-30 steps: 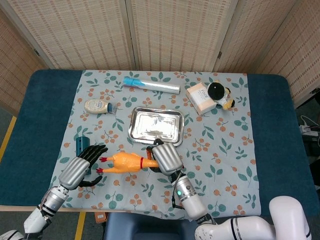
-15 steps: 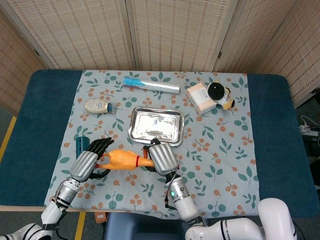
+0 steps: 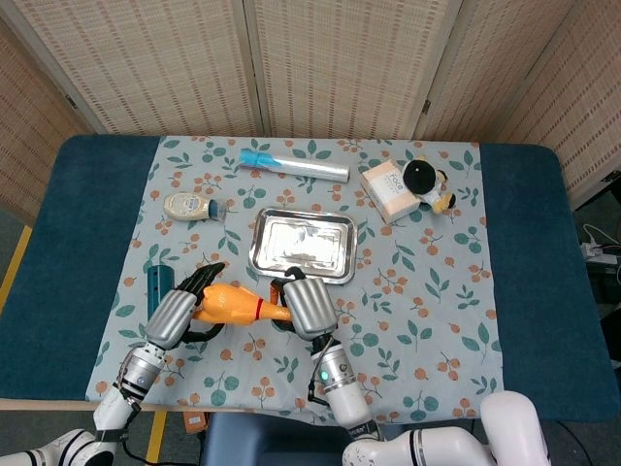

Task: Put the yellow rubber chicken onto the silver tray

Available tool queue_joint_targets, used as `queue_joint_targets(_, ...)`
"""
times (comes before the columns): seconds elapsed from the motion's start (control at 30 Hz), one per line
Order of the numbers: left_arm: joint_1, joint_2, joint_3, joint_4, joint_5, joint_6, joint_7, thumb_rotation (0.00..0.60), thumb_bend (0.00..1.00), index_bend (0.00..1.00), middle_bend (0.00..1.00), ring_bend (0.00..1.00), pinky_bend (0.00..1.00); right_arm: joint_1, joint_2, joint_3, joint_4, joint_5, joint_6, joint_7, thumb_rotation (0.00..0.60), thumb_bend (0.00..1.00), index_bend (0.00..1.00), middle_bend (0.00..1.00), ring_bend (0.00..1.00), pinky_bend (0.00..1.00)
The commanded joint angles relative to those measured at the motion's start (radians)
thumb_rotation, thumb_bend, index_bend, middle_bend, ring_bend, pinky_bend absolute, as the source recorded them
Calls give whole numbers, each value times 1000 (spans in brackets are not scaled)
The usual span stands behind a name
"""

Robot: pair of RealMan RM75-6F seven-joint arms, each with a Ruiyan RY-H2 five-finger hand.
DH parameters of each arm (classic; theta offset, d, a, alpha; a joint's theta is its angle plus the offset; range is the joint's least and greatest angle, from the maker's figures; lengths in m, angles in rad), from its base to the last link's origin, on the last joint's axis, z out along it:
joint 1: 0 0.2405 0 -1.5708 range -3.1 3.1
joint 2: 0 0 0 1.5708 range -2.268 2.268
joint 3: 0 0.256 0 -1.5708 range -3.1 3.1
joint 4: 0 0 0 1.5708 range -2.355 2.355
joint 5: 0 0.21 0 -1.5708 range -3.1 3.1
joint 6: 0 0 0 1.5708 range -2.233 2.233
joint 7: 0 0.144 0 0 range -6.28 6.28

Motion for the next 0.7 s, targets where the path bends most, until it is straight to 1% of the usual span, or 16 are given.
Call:
queue_joint_targets(0.03, -1, -10, -4, 1, -1, 8, -7, 600, 334, 0, 0, 3, 234, 4, -15, 4, 21, -3, 4, -14, 600, 290, 929, 669, 852, 1000)
queue_joint_targets(0.1, 0, -21, -8, 5, 1, 22, -15, 600, 339, 19, 18, 37, 279, 4, -19, 5, 29, -1, 4, -25, 600, 289, 929, 670, 852, 1000)
queue_joint_targets(0.13, 2, -31, -11, 12, 3, 34, -18, 600, 343, 46, 44, 63, 298, 3, -20, 5, 31, 1, 4, -29, 600, 289, 929, 669, 852, 1000)
queue_joint_targets(0.17, 2, -37, -12, 17, 3, 38, -23, 600, 351, 104, 99, 108, 335, 2, -21, 5, 32, 4, 2, -34, 600, 289, 929, 670, 852, 1000)
queue_joint_targets(0.2, 4, -46, -14, 24, 0, 45, -31, 600, 365, 190, 176, 162, 390, 1, -21, 6, 31, 7, 1, -40, 600, 289, 929, 670, 852, 1000)
queue_joint_targets(0.23, 5, -54, -18, 29, -3, 51, -38, 600, 378, 256, 237, 206, 435, 1, -21, 7, 29, 9, 0, -44, 600, 289, 929, 670, 852, 1000)
queue_joint_targets(0.33, 7, -71, -19, 45, -13, 54, -49, 600, 467, 549, 543, 467, 699, 0, -19, 10, 26, 17, -1, -64, 600, 290, 929, 670, 851, 1000)
queue_joint_targets(0.37, 7, -77, -20, 53, -14, 56, -45, 600, 489, 609, 608, 523, 759, 0, -19, 11, 25, 20, -2, -69, 600, 290, 929, 670, 852, 1000)
queue_joint_targets(0.43, 5, -89, -15, 64, -10, 57, -43, 600, 575, 777, 778, 661, 895, 0, -19, 14, 27, 25, -3, -81, 600, 290, 929, 670, 851, 1000)
queue_joint_targets(0.47, 3, -95, -10, 71, -4, 57, -41, 600, 616, 827, 826, 702, 928, 0, -20, 16, 28, 29, -3, -85, 600, 290, 929, 670, 851, 1000)
queue_joint_targets(0.5, 2, -99, -8, 75, 2, 59, -39, 600, 668, 862, 854, 729, 958, 0, -21, 17, 28, 30, -4, -86, 600, 289, 929, 670, 851, 1000)
queue_joint_targets(0.57, 2, -114, 0, 93, 20, 74, -16, 600, 731, 894, 871, 753, 991, -1, -22, 17, 28, 32, -3, -91, 600, 289, 929, 670, 852, 1000)
queue_joint_targets(0.7, 13, -150, 0, 110, 33, 116, 10, 600, 761, 925, 893, 795, 1000, -3, -22, 15, 21, 36, -2, -103, 600, 289, 929, 669, 852, 1000)
